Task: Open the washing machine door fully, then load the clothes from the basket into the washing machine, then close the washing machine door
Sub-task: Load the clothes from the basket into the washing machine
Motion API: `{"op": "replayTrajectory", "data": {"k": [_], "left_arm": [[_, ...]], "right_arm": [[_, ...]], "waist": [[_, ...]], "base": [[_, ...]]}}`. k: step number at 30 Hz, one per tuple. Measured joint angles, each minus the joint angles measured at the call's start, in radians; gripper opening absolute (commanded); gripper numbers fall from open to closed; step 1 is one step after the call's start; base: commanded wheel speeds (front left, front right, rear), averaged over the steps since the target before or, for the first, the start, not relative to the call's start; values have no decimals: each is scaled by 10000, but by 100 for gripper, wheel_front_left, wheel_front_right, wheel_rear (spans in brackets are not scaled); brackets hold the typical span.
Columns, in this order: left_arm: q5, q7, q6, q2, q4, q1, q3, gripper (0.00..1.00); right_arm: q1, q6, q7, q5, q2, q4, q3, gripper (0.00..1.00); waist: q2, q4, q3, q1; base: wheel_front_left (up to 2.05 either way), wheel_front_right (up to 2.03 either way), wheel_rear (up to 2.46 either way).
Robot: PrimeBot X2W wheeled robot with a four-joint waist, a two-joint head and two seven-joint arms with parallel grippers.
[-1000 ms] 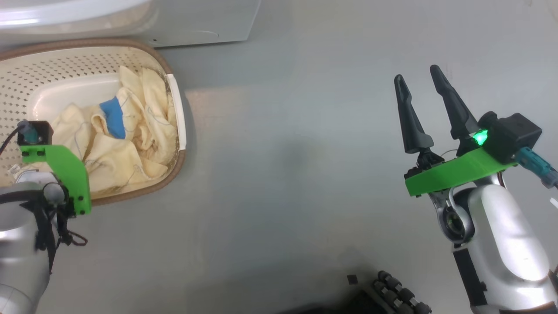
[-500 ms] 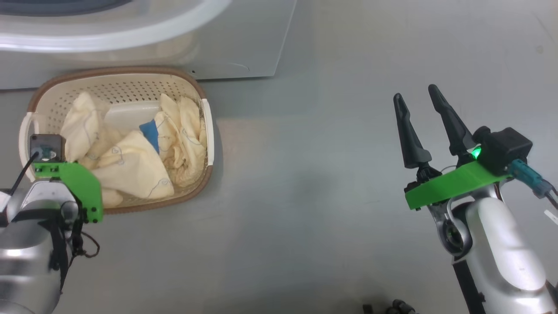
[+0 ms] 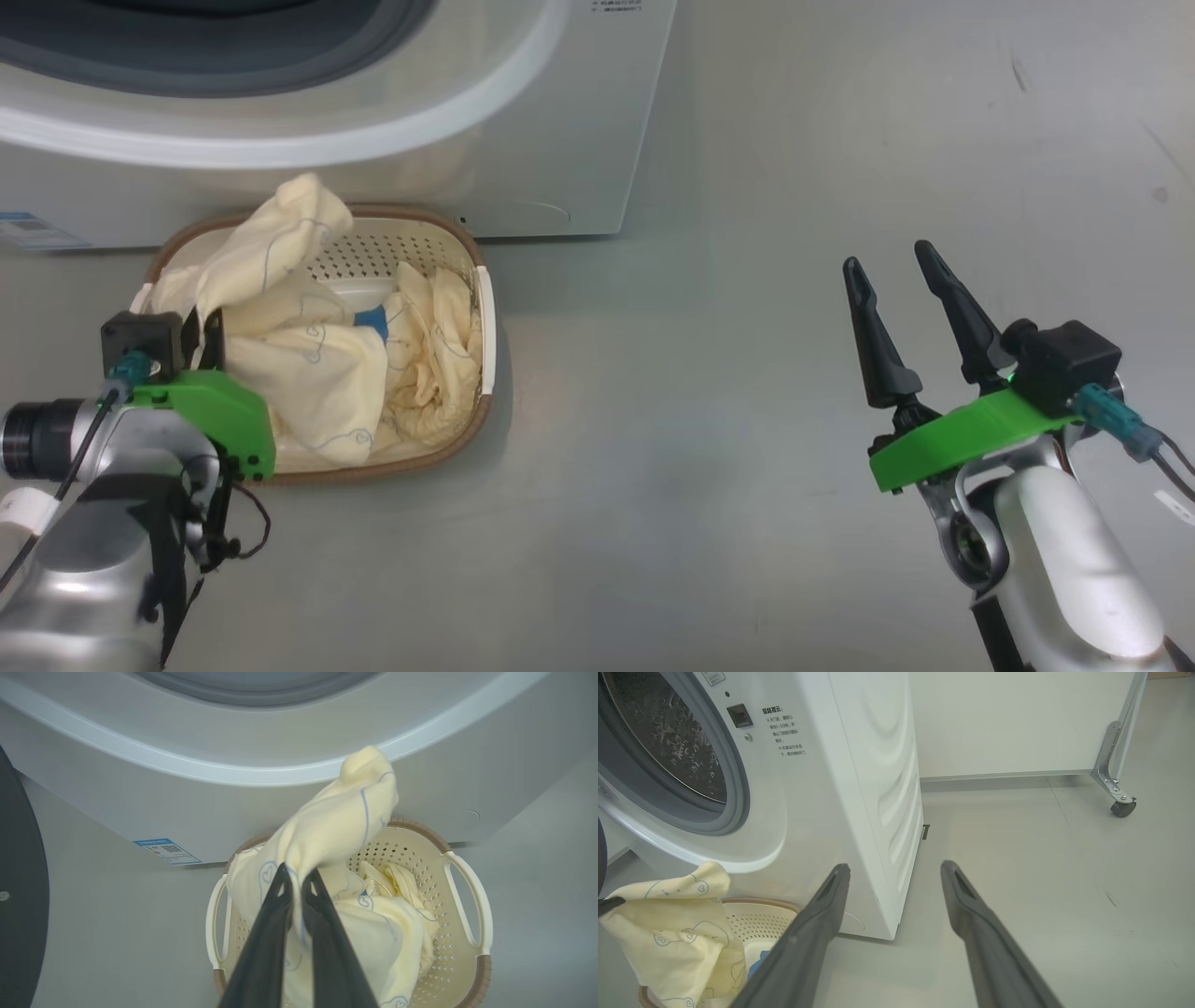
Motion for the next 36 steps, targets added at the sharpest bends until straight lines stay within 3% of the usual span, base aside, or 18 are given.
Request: {"op": "replayTrajectory", "data": {"k": [10,19,24,36], "left_arm": [[385,-33,773,552,-3937,1825,1519,0],[826,-33,851,439,-6567,3405,3413,0],[1078,-35,458,59,-7219,3657,4502,0],[1632,-36,-585,-447,-7448,2877,5891,0]], "right_arm": [[325,0,0,-63,-13,100,-38,100],[453,0,0,-63,-23,113,-38,100],[493,0,0,-63,-42,71,-52,100],[408,0,0,-61,-52,-58,-54,100]], "waist": [[0,243,-690,0],[0,452,-928,0],[0,467,-796,0],[0,174,-79,1]], "base": [[0,0,0],[0,0,0],[0,0,0],[0,0,0]]}}
